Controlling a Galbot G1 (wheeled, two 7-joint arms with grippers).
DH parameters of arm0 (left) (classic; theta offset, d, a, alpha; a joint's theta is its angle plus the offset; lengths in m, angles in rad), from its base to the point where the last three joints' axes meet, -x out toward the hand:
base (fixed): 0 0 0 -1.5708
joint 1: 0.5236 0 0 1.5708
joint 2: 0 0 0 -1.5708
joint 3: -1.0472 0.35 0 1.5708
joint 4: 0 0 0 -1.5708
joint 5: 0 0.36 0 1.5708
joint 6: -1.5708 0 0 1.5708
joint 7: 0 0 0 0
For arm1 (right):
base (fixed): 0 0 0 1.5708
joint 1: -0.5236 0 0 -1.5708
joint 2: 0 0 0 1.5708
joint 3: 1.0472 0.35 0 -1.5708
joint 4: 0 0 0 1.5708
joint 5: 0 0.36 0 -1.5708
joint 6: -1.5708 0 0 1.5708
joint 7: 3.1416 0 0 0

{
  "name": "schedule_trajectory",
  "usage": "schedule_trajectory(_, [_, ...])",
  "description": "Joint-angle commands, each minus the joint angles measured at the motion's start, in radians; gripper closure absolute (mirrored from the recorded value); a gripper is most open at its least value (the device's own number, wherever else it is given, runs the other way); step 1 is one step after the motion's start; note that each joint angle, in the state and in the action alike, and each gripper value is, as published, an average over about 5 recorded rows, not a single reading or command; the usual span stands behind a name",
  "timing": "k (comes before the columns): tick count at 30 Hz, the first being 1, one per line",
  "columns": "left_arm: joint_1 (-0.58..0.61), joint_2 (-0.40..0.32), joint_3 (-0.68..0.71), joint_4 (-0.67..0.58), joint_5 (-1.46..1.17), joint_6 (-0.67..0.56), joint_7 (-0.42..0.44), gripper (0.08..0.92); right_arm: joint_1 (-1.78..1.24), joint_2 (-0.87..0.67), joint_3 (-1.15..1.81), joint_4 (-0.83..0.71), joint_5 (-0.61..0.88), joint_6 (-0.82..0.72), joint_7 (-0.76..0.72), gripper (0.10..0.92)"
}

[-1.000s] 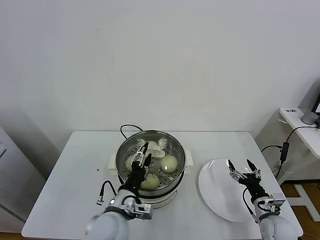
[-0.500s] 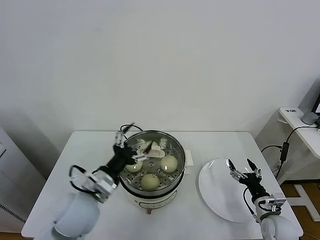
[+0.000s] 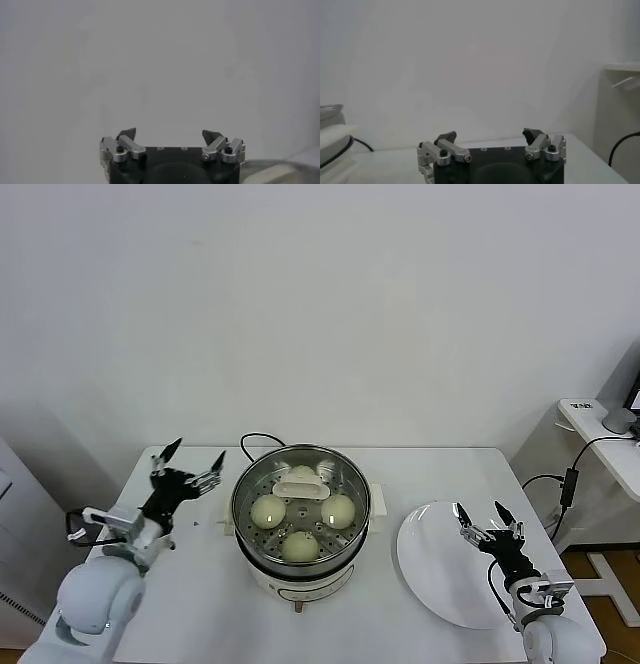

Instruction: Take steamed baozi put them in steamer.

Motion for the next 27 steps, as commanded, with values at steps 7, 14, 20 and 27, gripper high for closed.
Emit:
schedule_trajectory(7, [0.077,0.006,-0.141,0.243,-0.101,0.008,-0.015,0.177,0.015,-0.006,-0.008,-0.003,-0.008,-0.015,-0.01,0.203])
schedule_trajectory(14, [0.084,-0.007,-0.132,0.247,-0.071,0.0,-0.01,0.177,0.016,-0.006,-0.007,-0.007,-0.019,-0.018,-0.009,0.203])
schedule_trajectory(20, [0.075,-0.015,-0.125,0.255,-0.067,0.007,-0.01,0.177,0.013,-0.002,-0.007,-0.012,-0.027,-0.021,-0.008,0.203])
schedule_trajectory(27, [0.072,-0.014,-0.12,0.256,-0.068,0.012,-0.006,0.177,0.009,0.0,-0.004,-0.013,-0.031,-0.025,-0.006,0.203])
